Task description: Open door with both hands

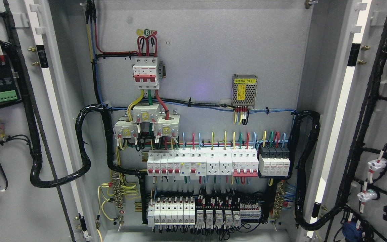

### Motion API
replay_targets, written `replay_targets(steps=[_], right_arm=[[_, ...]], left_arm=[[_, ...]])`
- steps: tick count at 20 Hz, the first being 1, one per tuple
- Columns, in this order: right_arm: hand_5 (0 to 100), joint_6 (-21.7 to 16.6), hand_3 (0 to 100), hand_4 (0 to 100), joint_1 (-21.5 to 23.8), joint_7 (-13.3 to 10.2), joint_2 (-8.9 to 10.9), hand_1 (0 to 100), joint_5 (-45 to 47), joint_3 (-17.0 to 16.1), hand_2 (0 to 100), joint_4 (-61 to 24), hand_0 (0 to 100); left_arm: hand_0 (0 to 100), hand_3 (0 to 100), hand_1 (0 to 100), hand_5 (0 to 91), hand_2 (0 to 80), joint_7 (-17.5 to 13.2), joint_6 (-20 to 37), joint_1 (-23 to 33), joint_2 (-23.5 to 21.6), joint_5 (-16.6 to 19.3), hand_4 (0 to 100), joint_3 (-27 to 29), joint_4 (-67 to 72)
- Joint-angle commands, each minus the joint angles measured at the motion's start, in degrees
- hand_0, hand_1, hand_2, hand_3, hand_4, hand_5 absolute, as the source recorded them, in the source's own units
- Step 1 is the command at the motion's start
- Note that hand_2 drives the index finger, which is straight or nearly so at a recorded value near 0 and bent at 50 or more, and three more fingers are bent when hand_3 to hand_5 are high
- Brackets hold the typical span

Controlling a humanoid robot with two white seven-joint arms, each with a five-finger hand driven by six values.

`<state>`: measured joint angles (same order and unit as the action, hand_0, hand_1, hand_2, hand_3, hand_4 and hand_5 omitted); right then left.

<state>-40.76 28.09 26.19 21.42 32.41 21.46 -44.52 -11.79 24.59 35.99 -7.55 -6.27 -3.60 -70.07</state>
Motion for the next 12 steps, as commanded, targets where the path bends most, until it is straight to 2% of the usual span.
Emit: replay_targets(steps=[1,2,5,7,10,12], right_arm=[[0,3.4,0,0,-11.2,-0.7,-11.49,39,-5.1,-0.9,0,41.3,12],[0,4.8,0,0,-13.1,-0.8,-11.93,39,-5.4,-0.9,0,43.5,12],[0,14.5,0,0,-18.4,-1.6,-13.34,39,-7.5,-1.0,0,47.2,12],[0,20.0,0,0,-19.8,-4.0,-13.60,39,-8.2,-0.9,0,47.2,12],[0,24.1,0,0,-22.2,-8.3,-14.92,39,-13.9,-1.1,0,47.3,12],[0,28.3,0,0,-23.7,-9.9,-15.71,39,-15.2,-1.6,0,47.2,12]], left_arm=[[12,0,39,0.0,0.0,-0.1,0.0,-1.8,0.2,2.2,0,-2.9,21.3],[12,0,39,0.0,0.0,-0.1,0.0,-2.8,0.4,3.2,0,-3.4,24.5],[12,0,39,0.0,0.0,-0.1,0.1,-7.1,2.1,4.8,0,-3.6,35.4],[12,0,39,0.0,0.0,-0.1,0.0,-9.9,3.2,5.2,0,-3.5,41.6],[12,0,39,0.0,0.0,-0.1,-0.2,-13.5,4.9,5.2,0,-3.3,48.6],[12,0,39,0.0,0.0,-0.1,-0.8,-15.7,5.7,5.2,0,-3.1,52.9]])
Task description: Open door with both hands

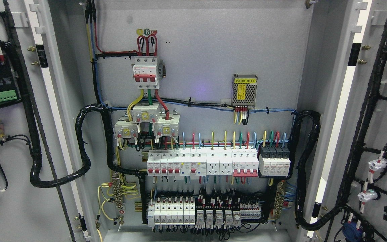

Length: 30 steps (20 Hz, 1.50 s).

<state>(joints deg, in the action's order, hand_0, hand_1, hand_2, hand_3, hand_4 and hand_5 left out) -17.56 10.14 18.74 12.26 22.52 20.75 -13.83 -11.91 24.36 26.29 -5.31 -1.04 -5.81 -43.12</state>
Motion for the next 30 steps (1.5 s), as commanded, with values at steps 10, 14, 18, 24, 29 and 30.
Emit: replay_targets(steps=[10,14,18,24,29,30], right_arm=[[0,19.4,0,0,-8.7,-3.9,-12.16,39,-8.1,-0.7,0,17.1,12],[0,19.9,0,0,-7.2,-6.7,-13.31,39,-8.1,-0.7,0,17.6,12],[0,20.0,0,0,-5.2,-8.5,-15.06,39,-8.1,-0.6,0,17.6,12],[0,20.0,0,0,-4.5,-10.5,-17.09,39,-8.1,-0.6,0,17.2,12],[0,19.7,0,0,-4.4,-10.5,-17.00,39,-8.1,-1.1,0,17.0,12],[0,19.6,0,0,-4.4,-10.5,-17.00,39,-8.1,-1.2,0,17.0,12]], left_arm=[[12,0,39,0.0,0.0,0.0,-11.2,-11.1,6.1,-0.6,0,2.8,34.5],[12,0,39,0.0,0.0,0.0,-16.3,-11.7,6.3,-0.6,0,3.9,34.4],[12,0,39,0.0,0.0,0.0,-19.3,-11.8,6.5,-0.6,0,4.0,34.4],[12,0,39,0.0,0.0,0.0,-20.6,-11.9,6.5,-0.3,0,3.8,34.2],[12,0,39,0.0,0.0,0.0,-20.4,-12.0,6.5,-1.0,0,3.9,33.9],[12,0,39,0.0,0.0,0.0,-20.2,-12.1,6.6,-1.1,0,3.9,33.7]])
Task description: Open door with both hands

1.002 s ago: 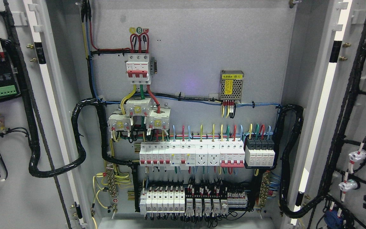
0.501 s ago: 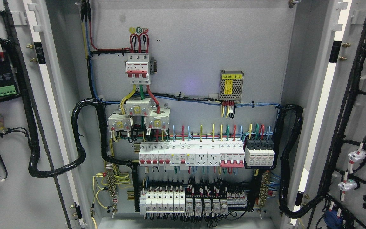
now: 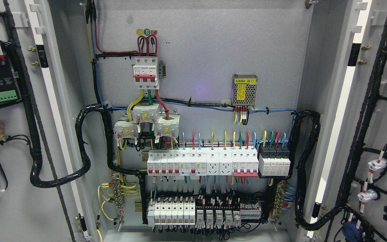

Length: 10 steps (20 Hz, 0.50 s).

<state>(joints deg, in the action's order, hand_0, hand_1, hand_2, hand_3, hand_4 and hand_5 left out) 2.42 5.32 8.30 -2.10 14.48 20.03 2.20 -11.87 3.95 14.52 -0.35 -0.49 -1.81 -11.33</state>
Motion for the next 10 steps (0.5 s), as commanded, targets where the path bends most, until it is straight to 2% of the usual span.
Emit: replay_targets(steps=[1,6,10], right_arm=[[0,-0.4,0,0,0.4,0.0,-2.65,39,-0.1,-0.4,0,0.9,12],[0,-0.5,0,0,0.4,0.0,-2.74,39,0.0,-1.0,0,0.7,12],[0,-0.5,0,0,0.3,0.0,-2.65,39,-0.1,-1.9,0,0.3,12]], left_arm=[[12,0,39,0.0,0.0,0.0,0.2,-0.4,1.7,-1.6,0,0.0,1.9],[12,0,39,0.0,0.0,0.0,0.4,-1.2,1.7,-1.6,0,3.1,1.8],[12,0,39,0.0,0.0,0.0,0.5,-1.9,1.8,-1.4,0,3.1,1.8]])
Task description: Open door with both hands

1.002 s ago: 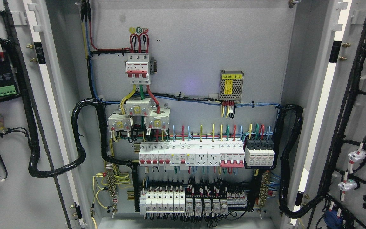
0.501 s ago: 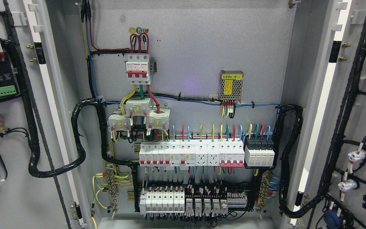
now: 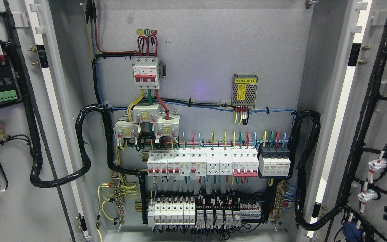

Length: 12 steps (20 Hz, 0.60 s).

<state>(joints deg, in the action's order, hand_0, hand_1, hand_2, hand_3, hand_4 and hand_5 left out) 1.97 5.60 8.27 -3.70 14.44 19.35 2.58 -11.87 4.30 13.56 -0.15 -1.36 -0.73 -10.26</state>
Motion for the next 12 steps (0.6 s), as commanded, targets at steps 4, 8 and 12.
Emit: replay_targets(steps=[4,8,12], right_arm=[[0,0.0,0,0,-0.1,0.0,-1.05,39,0.0,-1.3,0,-0.2,12],[0,-0.1,0,0,-0.2,0.1,-1.05,39,0.1,-1.9,0,-0.3,12],[0,-0.1,0,0,-0.3,0.1,-1.05,39,0.1,-1.9,0,-0.3,12]], left_arm=[[12,0,39,0.0,0.0,0.0,0.2,-1.9,1.7,-0.7,0,2.0,0.8],[12,0,39,0.0,0.0,0.0,0.2,-2.0,1.8,-0.7,0,2.0,0.7],[12,0,39,0.0,0.0,0.0,0.2,-2.0,1.8,-0.7,0,2.0,0.7]])
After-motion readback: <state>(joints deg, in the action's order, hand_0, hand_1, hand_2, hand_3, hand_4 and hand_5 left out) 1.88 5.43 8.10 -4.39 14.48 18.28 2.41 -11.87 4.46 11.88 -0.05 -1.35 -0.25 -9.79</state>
